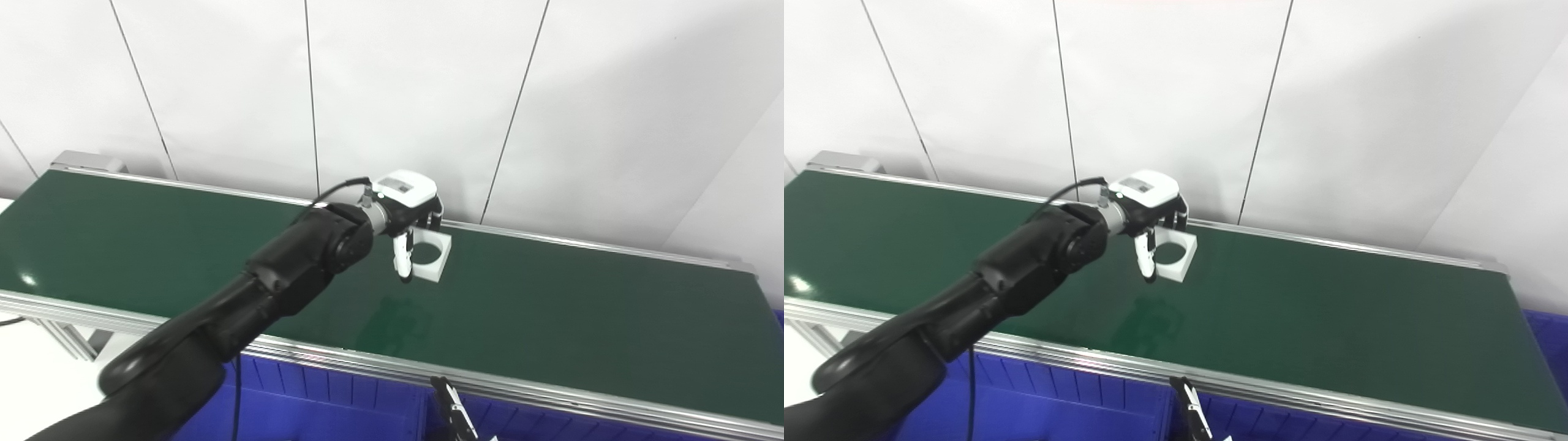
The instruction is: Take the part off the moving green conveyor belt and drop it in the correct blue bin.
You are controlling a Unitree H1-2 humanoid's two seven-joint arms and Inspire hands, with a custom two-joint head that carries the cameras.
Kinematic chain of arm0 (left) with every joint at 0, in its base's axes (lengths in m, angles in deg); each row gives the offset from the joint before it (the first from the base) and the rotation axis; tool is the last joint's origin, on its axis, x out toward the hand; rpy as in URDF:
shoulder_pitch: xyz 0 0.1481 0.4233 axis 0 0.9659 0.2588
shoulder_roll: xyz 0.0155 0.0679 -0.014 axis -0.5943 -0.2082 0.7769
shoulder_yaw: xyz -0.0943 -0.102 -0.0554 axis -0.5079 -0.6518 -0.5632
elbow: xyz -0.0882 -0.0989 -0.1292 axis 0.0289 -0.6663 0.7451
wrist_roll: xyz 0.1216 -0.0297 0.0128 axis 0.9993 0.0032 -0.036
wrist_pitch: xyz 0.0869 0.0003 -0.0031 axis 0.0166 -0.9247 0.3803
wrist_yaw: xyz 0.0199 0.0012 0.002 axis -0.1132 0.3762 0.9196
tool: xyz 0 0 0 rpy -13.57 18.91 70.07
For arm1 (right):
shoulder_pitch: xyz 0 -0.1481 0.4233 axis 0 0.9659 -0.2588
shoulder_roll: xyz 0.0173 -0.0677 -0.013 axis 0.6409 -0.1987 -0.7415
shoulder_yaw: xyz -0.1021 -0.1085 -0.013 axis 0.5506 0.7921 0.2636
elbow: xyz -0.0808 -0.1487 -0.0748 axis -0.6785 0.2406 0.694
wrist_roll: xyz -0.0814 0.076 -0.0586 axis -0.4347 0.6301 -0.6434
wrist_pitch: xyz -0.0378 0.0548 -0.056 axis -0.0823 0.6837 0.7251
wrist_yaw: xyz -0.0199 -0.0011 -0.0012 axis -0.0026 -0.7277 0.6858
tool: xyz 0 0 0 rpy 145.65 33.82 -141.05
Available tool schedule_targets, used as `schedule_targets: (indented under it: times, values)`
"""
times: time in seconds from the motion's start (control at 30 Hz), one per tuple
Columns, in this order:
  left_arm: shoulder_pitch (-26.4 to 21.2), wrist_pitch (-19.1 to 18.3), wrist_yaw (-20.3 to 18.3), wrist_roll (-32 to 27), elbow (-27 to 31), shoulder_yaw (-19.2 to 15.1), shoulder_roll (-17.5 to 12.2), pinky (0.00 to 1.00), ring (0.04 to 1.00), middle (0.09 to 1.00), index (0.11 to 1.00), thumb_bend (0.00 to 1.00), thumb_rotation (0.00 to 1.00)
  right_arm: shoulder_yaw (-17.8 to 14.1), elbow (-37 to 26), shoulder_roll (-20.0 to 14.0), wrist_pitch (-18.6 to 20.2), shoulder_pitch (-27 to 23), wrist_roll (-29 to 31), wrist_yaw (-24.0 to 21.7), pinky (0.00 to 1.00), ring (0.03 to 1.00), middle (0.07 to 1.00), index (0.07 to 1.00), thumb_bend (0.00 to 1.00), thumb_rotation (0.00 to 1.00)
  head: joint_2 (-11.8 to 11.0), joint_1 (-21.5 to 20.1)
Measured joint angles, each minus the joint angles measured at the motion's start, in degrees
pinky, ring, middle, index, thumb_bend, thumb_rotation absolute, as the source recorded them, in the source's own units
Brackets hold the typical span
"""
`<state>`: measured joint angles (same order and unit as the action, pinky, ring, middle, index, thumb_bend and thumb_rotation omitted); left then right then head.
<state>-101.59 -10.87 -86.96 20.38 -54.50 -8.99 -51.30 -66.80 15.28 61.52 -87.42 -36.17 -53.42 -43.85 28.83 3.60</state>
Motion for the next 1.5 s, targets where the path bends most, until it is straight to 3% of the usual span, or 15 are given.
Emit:
schedule_targets:
  times: [0.17,0.23,0.33,0.4,0.47,0.5,0.6,0.8,0.83,0.9,1.07,1.13,1.3,1.37,1.5]
  values:
    - [6.5,-1.6,-2.9,0.0,8.6,-2.7,-1.9,0.27,0.345,0.414,0.525,0.52,0.00,-0.6,1.2,0.2,0.0,-1.4,0.2,-0.2,0.95,0.949,0.993,0.966,0.98,0.99,1.0,2.1]
    - [9.2,-1.9,-3.9,-0.3,12.5,-4.4,-2.4,0.22,0.283,0.458,0.498,0.52,0.00,-0.9,1.3,0.1,0.0,-1.5,0.3,-0.3,0.95,0.946,0.994,0.971,0.98,1.00,1.5,2.7]
    - [12.0,-2.5,-4.9,-0.9,17.5,-6.9,-4.1,0.21,0.272,0.472,0.490,0.52,0.00,-1.0,1.2,0.0,0.0,-1.5,0.3,-0.5,0.95,0.950,1.000,0.977,0.97,1.00,2.0,3.4]
    - [14.0,-3.7,-6.3,-0.9,22.9,-8.8,-5.5,0.23,0.298,0.475,0.489,0.52,0.00,-1.0,0.9,-0.1,0.0,-1.4,0.2,-0.7,0.96,0.953,1.000,0.979,0.95,1.00,3.3,4.4]
    - [16.3,-4.4,-7.1,-0.9,28.6,-10.3,-6.8,0.26,0.329,0.421,0.517,0.52,0.00,-1.2,-0.1,-0.4,0.0,-1.2,0.2,-0.7,0.96,0.952,1.000,0.980,0.95,1.00,4.2,5.1]
    - [17.1,-4.8,-7.5,-0.9,30.3,-10.9,-7.0,0.30,0.375,0.430,0.519,0.52,0.00,-1.3,-0.4,-0.6,0.0,-1.3,0.3,-0.7,0.95,0.949,0.995,0.980,0.94,1.00,5.0,5.9]
    - [20.7,-7.2,-9.3,-0.9,36.1,-13.3,-7.3,0.32,0.393,0.435,0.519,0.52,0.00,-1.9,-0.7,-0.9,0.0,-1.5,0.7,-0.8,0.94,0.942,0.987,0.977,0.94,1.00,5.9,6.9]
    - [26.5,-7.7,-10.5,0.4,45.0,-16.5,-8.3,0.23,0.310,0.402,0.518,0.52,0.00,-2.8,-2.4,-2.1,0.6,-1.4,1.7,-2.0,0.91,0.925,0.975,0.960,0.94,0.99,7.0,8.4]
    - [27.4,-7.6,-10.7,0.4,46.7,-17.1,-8.6,0.22,0.292,0.445,0.498,0.52,0.00,-3.1,-2.5,-2.3,0.8,-1.4,1.9,-2.3,0.91,0.922,0.979,0.958,0.93,0.98,7.8,9.5]
    - [28.7,-7.6,-11.0,0.6,48.4,-17.9,-9.1,0.22,0.286,0.468,0.488,0.52,0.00,-3.4,-2.7,-2.6,0.9,-1.4,2.3,-2.7,0.89,0.915,0.979,0.955,0.91,0.97,8.3,10.1]
    - [33.3,-7.7,-13.1,2.5,52.9,-19.3,-9.9,0.26,0.334,0.416,0.521,0.52,0.00,-4.8,-5.0,-3.6,1.9,-1.5,3.9,-3.8,0.91,0.914,0.976,0.961,0.91,0.97,9.8,15.8]
    - [35.0,-7.8,-14.1,3.1,54.1,-19.9,-9.9,0.26,0.340,0.413,0.521,0.52,0.00,-5.4,-5.0,-4.5,2.0,-1.9,4.7,-4.7,0.92,0.916,0.970,0.968,0.92,0.98,9.7,21.6]
    - [38.4,-8.1,-16.1,5.3,55.0,-21.6,-9.8,0.26,0.329,0.405,0.525,0.51,0.00,-7.0,-5.0,-7.0,2.2,-2.3,6.4,-6.2,0.90,0.907,0.954,0.960,0.90,0.97,10.5,23.6]
    - [39.9,-8.1,-17.0,5.3,55.9,-22.4,-9.8,0.25,0.308,0.462,0.495,0.52,0.00,-7.6,-5.0,-7.4,2.3,-2.4,7.1,-6.8,0.89,0.898,0.950,0.953,0.89,0.97,11.1,24.4]
    - [41.5,-8.2,-18.0,6.3,57.0,-23.5,-9.6,0.28,0.356,0.417,0.524,0.52,0.00,-8.1,-5.0,-7.7,2.5,-2.7,7.8,-7.6,0.89,0.892,0.941,0.942,0.89,0.97,12.3,26.4]
